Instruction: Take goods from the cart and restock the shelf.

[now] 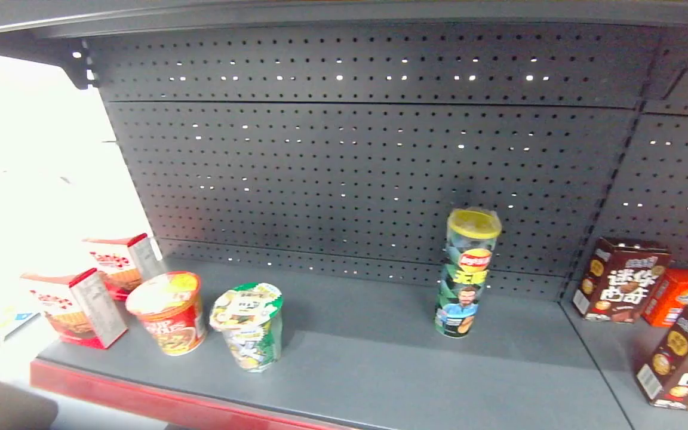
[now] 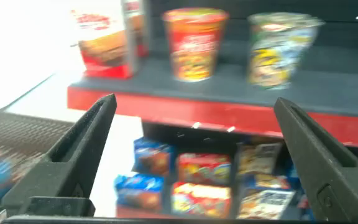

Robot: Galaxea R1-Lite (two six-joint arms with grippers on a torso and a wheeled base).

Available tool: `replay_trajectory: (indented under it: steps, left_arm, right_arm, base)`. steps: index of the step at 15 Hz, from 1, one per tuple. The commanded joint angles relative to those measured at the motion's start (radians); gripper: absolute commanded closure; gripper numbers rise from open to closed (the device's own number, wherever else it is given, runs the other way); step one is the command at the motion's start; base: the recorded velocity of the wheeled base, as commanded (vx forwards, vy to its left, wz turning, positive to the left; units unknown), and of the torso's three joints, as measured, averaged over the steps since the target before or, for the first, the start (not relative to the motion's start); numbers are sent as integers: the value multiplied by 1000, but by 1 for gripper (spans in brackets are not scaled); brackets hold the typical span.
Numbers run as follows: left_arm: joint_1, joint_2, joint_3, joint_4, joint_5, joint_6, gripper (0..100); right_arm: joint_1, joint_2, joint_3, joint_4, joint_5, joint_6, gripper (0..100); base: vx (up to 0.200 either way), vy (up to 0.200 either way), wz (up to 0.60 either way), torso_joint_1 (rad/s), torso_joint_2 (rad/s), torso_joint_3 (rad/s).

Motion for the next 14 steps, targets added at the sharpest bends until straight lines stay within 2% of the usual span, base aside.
replay_trajectory:
  steps: [1, 14]
  left_arm:
    - [0, 0, 0, 0, 1, -1, 0]
    - [0, 0, 0, 0, 2, -1, 0]
  right_arm:
    - [0, 1, 0, 0, 0, 0, 0]
    - [0, 1, 0, 0, 0, 3, 0]
  base:
    - [0, 0, 600, 2, 2, 7]
    - [0, 0, 600, 3, 2, 4]
